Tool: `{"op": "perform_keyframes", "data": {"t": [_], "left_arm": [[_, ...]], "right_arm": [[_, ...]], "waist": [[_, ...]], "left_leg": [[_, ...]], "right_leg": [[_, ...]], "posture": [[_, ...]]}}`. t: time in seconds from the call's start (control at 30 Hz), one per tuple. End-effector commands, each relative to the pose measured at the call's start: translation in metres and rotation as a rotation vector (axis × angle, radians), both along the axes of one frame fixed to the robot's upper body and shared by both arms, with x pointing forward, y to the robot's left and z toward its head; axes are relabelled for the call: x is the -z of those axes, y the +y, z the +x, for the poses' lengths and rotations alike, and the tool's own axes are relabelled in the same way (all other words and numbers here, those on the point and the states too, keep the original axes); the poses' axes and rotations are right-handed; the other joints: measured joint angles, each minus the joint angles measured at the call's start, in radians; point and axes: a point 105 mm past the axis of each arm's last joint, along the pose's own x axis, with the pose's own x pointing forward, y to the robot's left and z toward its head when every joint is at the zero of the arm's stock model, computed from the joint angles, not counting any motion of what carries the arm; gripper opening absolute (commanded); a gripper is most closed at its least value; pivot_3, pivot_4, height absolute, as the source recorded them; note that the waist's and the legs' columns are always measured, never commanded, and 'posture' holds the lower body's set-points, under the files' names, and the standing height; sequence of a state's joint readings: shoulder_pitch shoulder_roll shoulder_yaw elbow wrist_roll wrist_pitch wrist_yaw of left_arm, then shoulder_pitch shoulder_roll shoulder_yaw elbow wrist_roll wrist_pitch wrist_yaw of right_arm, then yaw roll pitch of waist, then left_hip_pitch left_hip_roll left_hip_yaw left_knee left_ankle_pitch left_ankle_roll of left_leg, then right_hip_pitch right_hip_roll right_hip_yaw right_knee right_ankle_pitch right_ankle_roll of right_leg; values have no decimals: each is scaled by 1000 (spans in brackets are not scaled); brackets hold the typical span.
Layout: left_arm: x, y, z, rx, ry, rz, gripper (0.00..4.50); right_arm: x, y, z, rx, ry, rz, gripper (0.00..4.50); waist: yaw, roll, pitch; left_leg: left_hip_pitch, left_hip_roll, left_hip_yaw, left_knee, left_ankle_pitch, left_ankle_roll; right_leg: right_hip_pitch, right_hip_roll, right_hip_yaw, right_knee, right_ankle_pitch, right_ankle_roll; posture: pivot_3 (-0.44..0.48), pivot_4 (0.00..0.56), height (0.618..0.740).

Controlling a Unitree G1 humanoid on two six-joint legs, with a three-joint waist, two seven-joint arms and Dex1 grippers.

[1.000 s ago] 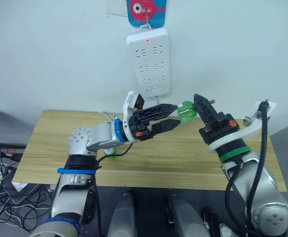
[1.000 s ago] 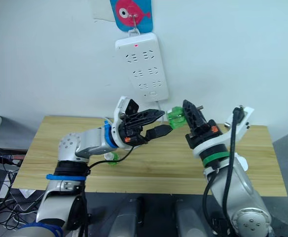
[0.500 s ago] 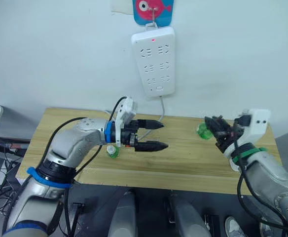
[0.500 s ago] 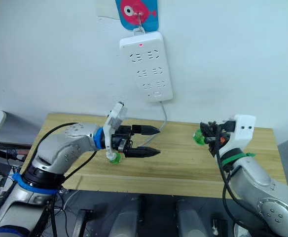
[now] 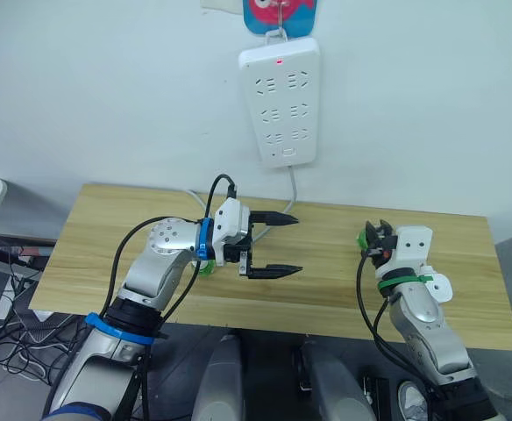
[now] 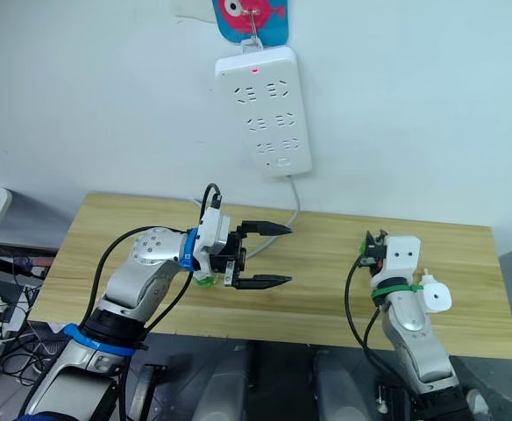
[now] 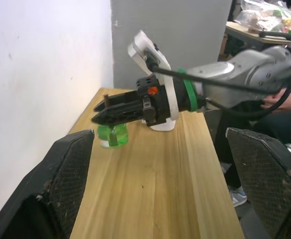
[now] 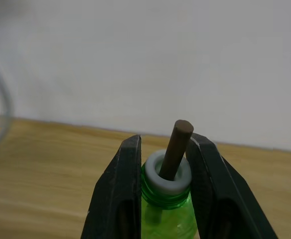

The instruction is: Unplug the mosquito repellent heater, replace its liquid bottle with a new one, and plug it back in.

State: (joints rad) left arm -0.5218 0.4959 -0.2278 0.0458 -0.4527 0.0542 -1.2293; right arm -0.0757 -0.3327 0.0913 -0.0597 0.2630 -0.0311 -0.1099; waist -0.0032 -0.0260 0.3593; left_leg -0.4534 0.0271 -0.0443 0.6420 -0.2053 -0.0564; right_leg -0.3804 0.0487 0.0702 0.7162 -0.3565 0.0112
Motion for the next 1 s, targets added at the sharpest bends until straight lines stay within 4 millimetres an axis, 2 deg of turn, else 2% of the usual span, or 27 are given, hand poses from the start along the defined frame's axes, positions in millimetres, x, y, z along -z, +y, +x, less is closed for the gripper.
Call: {"op": "perform_keyframes", "data": {"t": [0.03, 0.17, 0.37, 0.63, 0.73, 1.0], "left_arm": [[-8, 6, -4, -16, -25, -10, 4478], [-5, 8, -6, -4, -15, 7, 4478], [-10, 3, 1, -29, -10, -15, 4478], [-9, 6, -1, -36, -5, -9, 4478], [-12, 6, -3, -47, -4, -25, 4478], [-15, 3, -3, -55, 2, -34, 4478]], "right_arm": [[-18, -1, -1, 10, -131, -5, 879], [-2, 0, -2, 18, -126, -38, 879], [17, 5, 0, 35, -98, -41, 879], [29, -10, 2, 115, -69, -111, 879], [34, -13, 4, 128, -55, -74, 879], [35, -5, 8, 82, -62, -20, 879]], "waist": [[-3, 1, 4], [-4, 4, 7], [-3, 4, 15], [-2, 5, 22], [-2, 5, 23], [-2, 5, 23]], "left_leg": [[0, 0, 0, 0, 0, 0], [2, 1, 0, -1, 0, 0], [1, 0, 0, 0, 0, 0], [2, 1, 0, 1, 0, -1], [2, 1, 0, 0, 0, -1], [2, 1, 0, 1, 0, -1]], "right_leg": [[0, 0, 0, 0, 0, 0], [0, 1, -1, 2, 0, 0], [0, 0, 0, 2, 0, 0], [1, 0, 0, 2, 0, 0], [1, 0, -1, 3, 0, 0], [1, 0, 0, 2, 0, 0]], "posture": [[47, 407, 740], [55, 415, 740], [54, 419, 740], [70, 424, 740], [70, 421, 740], [66, 417, 740]]}}
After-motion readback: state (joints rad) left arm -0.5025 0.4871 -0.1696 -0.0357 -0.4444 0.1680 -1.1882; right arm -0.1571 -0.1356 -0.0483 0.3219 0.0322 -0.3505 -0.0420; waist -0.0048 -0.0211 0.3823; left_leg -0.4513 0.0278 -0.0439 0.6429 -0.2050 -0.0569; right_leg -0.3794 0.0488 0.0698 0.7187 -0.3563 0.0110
